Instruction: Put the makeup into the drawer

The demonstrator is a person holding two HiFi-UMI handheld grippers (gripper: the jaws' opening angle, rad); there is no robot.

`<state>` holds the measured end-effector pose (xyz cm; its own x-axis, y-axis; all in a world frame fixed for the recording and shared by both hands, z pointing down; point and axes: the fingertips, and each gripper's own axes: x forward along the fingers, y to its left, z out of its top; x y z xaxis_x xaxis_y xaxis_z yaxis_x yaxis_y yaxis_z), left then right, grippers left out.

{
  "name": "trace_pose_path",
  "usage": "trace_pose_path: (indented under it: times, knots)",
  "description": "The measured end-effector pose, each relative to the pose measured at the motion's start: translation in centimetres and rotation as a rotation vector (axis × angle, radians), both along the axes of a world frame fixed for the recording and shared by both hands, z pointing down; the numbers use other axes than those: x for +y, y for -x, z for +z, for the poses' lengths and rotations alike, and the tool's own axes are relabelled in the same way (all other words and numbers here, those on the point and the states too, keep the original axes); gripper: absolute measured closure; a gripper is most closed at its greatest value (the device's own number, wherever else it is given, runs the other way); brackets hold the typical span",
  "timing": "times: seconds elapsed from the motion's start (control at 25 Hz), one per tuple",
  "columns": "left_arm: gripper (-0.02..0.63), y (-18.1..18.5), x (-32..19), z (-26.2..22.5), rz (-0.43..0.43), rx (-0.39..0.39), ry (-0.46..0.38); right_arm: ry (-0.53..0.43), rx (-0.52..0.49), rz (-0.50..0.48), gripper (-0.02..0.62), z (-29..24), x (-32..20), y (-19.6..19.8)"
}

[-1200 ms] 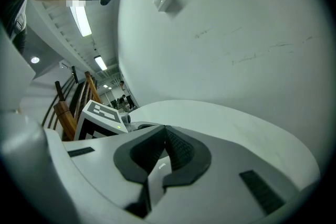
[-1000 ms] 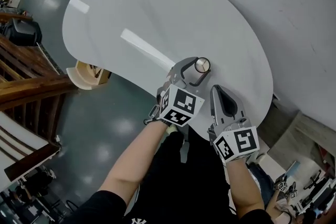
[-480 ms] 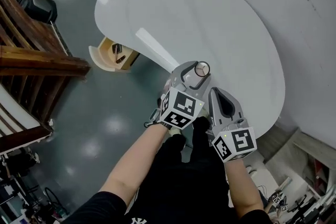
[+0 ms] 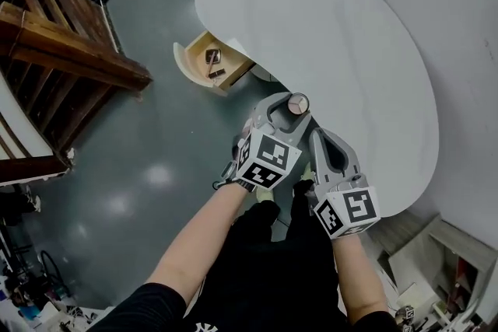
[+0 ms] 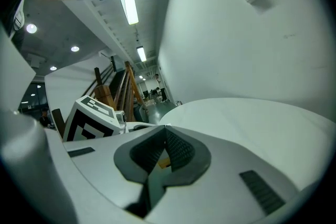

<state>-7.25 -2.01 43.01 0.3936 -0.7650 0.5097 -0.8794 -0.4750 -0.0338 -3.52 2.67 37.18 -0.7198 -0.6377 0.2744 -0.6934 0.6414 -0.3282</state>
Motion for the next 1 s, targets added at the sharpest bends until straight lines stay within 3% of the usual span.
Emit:
trace_pose_path:
  times: [0.4, 1.0]
  knots:
    - [0.388, 9.7, 0.8, 1.9, -0.131, -0.027, 0.015, -0.003, -0.018, -0.137, 0.58, 1.2, 0.4, 8.7]
    - [0.388, 21.8, -5.2, 8.1, -0.293, -0.057, 0.106, 0.075, -0.009, -0.355, 0.58, 6.0, -6.5, 20.3]
